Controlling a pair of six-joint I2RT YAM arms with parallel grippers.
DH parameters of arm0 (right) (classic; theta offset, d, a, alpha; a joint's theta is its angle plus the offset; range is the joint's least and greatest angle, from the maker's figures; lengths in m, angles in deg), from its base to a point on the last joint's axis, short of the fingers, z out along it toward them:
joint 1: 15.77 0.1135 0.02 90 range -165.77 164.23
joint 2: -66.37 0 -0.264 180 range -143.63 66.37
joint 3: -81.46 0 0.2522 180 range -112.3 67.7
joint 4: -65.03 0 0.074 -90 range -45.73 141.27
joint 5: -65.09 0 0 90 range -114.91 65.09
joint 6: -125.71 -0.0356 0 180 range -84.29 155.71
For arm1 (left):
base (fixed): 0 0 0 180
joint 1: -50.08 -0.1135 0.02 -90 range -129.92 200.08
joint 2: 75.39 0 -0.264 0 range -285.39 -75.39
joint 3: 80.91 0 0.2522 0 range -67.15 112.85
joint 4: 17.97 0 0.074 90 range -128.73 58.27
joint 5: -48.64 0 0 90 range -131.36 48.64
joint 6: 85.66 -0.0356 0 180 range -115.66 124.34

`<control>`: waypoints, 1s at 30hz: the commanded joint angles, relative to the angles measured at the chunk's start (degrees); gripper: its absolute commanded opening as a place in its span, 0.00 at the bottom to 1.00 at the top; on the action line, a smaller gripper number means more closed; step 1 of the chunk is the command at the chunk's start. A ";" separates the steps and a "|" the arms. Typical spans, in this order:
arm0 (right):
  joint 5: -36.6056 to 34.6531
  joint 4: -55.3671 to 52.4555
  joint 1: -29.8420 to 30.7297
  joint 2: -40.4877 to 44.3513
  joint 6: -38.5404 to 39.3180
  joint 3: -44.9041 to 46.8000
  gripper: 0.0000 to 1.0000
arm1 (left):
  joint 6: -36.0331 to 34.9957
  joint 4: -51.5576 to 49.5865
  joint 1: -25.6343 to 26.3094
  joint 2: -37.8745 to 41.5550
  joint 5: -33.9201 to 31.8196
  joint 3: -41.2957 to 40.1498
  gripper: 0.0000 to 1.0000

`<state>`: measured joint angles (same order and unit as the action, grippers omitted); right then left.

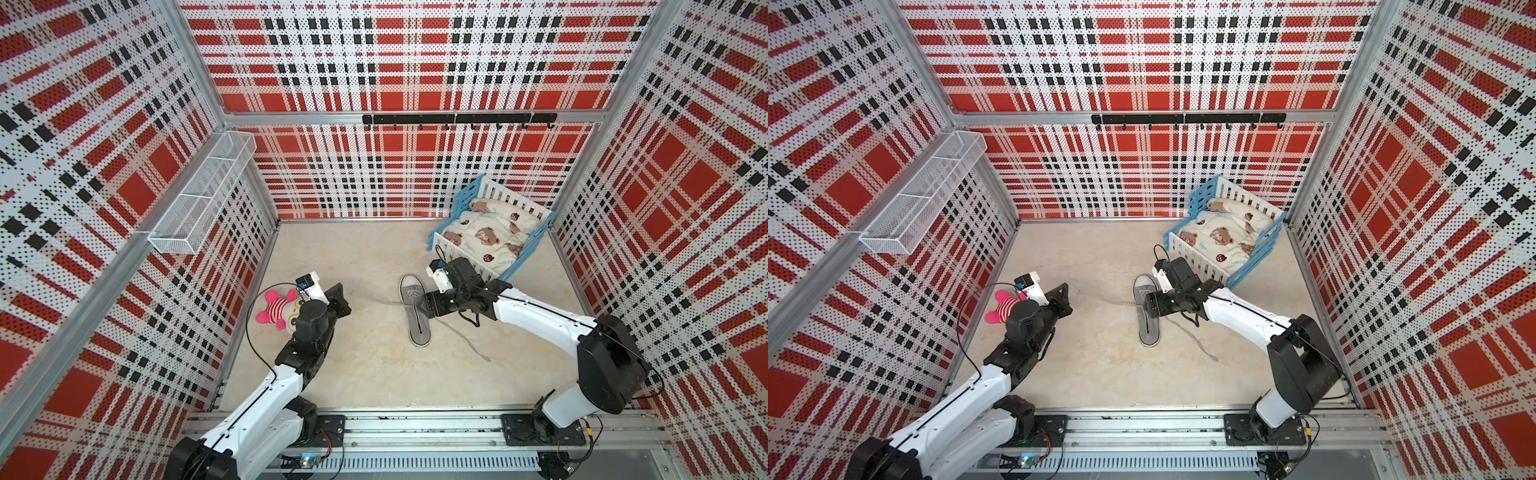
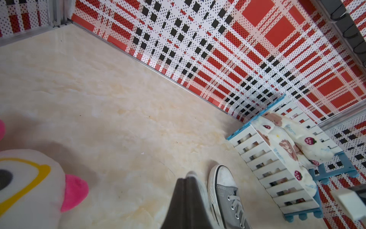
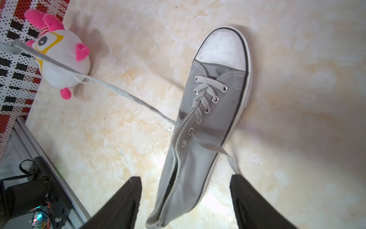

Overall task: Tie the shoes
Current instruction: Move the shoe to the center of the board, then cross the shoelace with the shoelace.

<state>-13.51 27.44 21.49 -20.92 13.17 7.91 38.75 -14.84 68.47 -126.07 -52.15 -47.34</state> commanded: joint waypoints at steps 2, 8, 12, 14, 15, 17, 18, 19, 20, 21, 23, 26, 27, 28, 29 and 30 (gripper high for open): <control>-10.18 -8.43 -2.15 4.88 -1.40 6.82 0.77 | -0.04 2.76 -0.11 -0.77 1.75 -0.48 0.00; -16.96 -10.27 -2.36 5.99 -5.89 13.73 0.70 | -0.31 3.44 0.06 -1.86 2.62 -0.07 0.00; -15.96 -8.45 -2.36 4.50 -6.47 15.88 0.65 | -0.31 3.61 0.75 -2.74 3.09 0.44 0.00; -14.28 -7.30 -2.36 3.22 -6.09 16.45 0.60 | -0.32 3.59 1.03 -2.62 3.13 0.56 0.00; -13.41 -6.64 -2.36 2.80 -5.77 16.71 0.57 | -0.32 3.59 1.16 -2.51 2.90 0.57 0.00; -12.72 -5.92 -2.36 2.35 -5.52 17.05 0.52 | -0.32 3.62 1.29 -2.25 2.78 0.59 0.00; -12.79 -5.81 -2.36 2.11 -5.43 17.15 0.49 | -0.36 3.59 1.29 -2.09 2.75 0.60 0.00; -12.88 -5.80 -2.36 1.84 -5.25 17.39 0.46 | -0.31 3.62 1.37 -2.01 2.72 0.62 0.00; -13.19 -5.72 -2.43 1.45 -5.16 17.43 0.43 | -0.31 3.59 1.38 -1.88 2.69 0.60 0.00; -13.40 -5.47 -2.49 0.95 -5.10 17.57 0.41 | -0.27 3.62 1.47 -1.79 2.64 0.58 0.00; -13.57 -4.88 -2.70 0.16 -4.87 17.76 0.35 | -0.22 3.59 1.51 -1.88 2.65 0.64 0.00; -14.74 -4.08 -3.14 -0.19 -4.88 17.96 0.18 | -0.13 3.59 1.56 -1.97 3.02 0.75 0.00; -15.48 -3.90 -3.39 -0.04 -4.96 18.06 0.09 | 0.02 3.59 1.56 -1.99 3.08 0.83 0.00; -16.16 -3.75 -3.65 0.24 -5.03 18.05 0.03 | 0.12 3.70 1.56 -2.02 3.17 0.82 0.00; -17.00 -3.60 -4.12 0.76 -5.02 18.12 0.00 | 0.28 3.77 1.56 -1.93 3.42 0.71 0.00; -17.43 -3.36 -4.82 1.48 -4.82 17.89 0.00 | 0.47 4.02 1.55 -1.97 3.64 0.75 0.00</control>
<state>-28.59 22.95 17.99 -19.71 8.20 25.13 38.82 -12.44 69.74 -128.49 -49.31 -47.40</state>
